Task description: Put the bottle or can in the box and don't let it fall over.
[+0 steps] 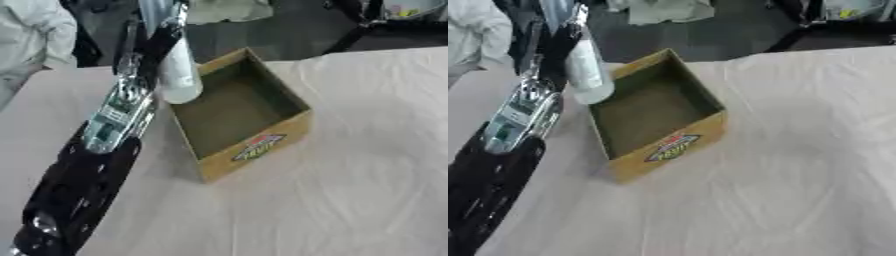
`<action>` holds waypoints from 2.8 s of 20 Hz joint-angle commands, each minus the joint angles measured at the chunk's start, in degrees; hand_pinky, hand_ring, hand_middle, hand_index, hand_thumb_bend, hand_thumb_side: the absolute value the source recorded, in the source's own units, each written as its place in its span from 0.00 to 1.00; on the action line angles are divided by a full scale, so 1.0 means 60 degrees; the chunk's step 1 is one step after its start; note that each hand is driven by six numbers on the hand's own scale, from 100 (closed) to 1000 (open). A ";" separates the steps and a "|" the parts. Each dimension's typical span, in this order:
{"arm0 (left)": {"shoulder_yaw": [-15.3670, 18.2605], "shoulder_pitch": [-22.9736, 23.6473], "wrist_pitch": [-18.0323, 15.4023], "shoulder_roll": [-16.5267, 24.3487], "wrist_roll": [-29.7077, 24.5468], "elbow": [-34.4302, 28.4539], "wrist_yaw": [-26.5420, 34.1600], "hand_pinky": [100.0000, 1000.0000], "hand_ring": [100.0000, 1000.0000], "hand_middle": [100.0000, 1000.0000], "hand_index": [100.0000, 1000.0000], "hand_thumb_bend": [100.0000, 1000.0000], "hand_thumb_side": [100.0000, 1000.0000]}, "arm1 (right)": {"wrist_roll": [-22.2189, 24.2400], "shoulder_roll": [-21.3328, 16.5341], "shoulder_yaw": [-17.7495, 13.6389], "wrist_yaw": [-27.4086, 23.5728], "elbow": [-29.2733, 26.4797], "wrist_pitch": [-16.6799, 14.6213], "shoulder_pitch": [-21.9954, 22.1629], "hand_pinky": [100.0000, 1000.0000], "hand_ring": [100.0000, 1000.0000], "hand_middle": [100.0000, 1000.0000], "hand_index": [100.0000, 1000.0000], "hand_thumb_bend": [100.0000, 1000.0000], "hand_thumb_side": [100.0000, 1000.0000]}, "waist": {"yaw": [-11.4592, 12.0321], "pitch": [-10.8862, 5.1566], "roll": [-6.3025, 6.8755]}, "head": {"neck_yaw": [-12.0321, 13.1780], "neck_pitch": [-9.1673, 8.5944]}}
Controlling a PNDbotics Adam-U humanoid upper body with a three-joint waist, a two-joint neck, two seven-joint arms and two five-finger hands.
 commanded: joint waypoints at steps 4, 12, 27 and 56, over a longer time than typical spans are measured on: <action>0.0039 -0.0382 -0.0427 -0.0127 0.0022 0.0034 0.0102 0.18 0.18 0.12 0.11 0.00 0.33 | 0.0104 0.0008 0.0059 -0.0038 -0.0275 0.0001 -0.0393 0.86 0.72 0.76 0.83 0.00 0.72 | -0.0277 -0.0167 -0.0030 | 0.0121 -0.0253; 0.0040 -0.0358 -0.1085 -0.0250 -0.0210 0.0472 0.0028 0.28 0.22 0.17 0.14 0.00 0.22 | 0.0147 0.0079 0.0107 0.0016 -0.0285 0.0032 -0.0486 0.86 0.72 0.76 0.83 0.00 0.73 | -0.0503 0.0091 0.0132 | 0.0078 -0.0388; -0.0089 -0.0042 -0.1897 -0.0352 -0.1339 0.1453 -0.1320 0.62 0.48 0.44 0.35 0.25 0.26 | 0.0148 0.0138 0.0087 0.0056 -0.0229 0.0068 -0.0404 0.86 0.72 0.76 0.83 0.00 0.75 | -0.0507 0.0281 0.0191 | 0.0014 -0.0442; 0.0011 0.0550 -0.0622 0.0244 -0.3105 0.1373 -0.2476 0.92 0.87 0.84 0.80 0.56 0.58 | 0.0097 0.0064 -0.0039 -0.0068 -0.0170 0.0001 -0.0161 0.86 0.72 0.76 0.83 0.00 0.74 | -0.0153 -0.0025 0.0002 | -0.0128 -0.0370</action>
